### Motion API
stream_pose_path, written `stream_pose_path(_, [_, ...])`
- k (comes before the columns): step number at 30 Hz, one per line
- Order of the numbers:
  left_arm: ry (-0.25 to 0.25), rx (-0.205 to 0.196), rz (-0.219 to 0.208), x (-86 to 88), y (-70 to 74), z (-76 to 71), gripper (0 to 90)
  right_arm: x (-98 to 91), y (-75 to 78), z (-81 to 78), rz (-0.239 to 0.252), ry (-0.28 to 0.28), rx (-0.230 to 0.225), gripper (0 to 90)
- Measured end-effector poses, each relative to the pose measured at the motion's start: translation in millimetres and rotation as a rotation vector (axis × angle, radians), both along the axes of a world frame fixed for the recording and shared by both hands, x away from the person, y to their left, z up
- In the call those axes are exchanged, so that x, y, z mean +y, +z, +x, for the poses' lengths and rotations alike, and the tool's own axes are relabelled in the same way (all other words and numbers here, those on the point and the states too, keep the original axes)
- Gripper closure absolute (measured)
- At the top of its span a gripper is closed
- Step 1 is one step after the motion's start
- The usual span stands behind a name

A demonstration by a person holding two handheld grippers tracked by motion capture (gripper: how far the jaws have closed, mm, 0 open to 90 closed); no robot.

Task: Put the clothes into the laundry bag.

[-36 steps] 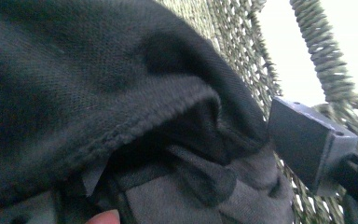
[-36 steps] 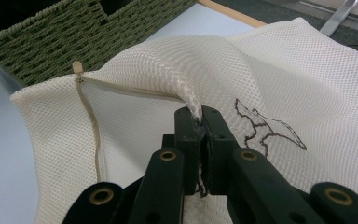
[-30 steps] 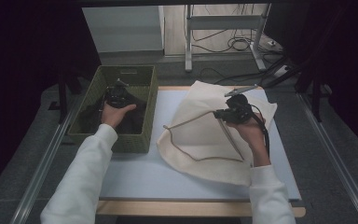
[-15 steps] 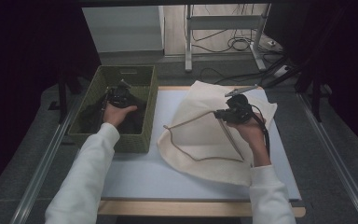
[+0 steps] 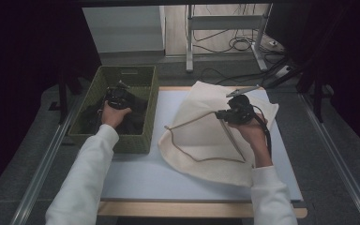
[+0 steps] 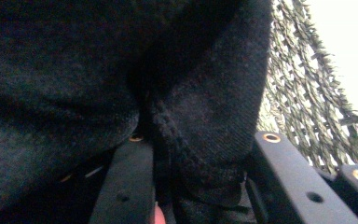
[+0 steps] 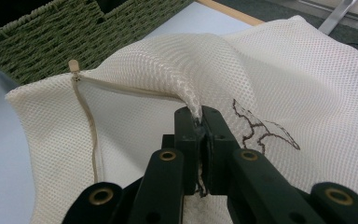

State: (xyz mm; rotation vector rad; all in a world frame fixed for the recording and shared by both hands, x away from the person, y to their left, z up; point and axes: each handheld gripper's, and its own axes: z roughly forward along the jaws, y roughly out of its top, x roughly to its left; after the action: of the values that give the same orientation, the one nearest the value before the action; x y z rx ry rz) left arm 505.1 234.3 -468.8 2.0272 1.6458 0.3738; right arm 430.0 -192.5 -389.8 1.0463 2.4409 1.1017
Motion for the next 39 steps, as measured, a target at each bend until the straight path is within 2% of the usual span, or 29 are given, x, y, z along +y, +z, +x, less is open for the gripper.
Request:
stream_pose_path(4, [-0.001,-0.031,0.014,1.1,4.0,-2.5,72.3,-0.1,0.0,0.0,0.0,0.0,0.0,86.2])
stream_pose_path(11, [-0.014,-0.15,0.034,11.0,18.7,-14.5,73.7,-1.5,-0.2,0.7,0.002,-0.002,-0.001,86.2])
stream_pose_path(17, [-0.028,-0.241,0.027,21.2,30.3,-28.0,74.2,-1.0,0.3,-0.1,0.002,-0.006,-0.001,86.2])
stream_pose_path(27, [-0.023,-0.321,-0.018,32.9,43.1,-39.9,74.7,-0.7,0.1,0.1,0.002,-0.007,-0.003,86.2])
stream_pose_path(34, [-0.014,-0.397,-0.016,37.8,57.7,-49.1,74.8,-0.2,-0.1,0.1,0.0,-0.007,-0.005,86.3])
stream_pose_path(39, [-0.007,-0.434,-0.014,42.3,66.3,-55.6,74.9,-0.5,0.5,-0.3,-0.004,-0.003,-0.008,86.3])
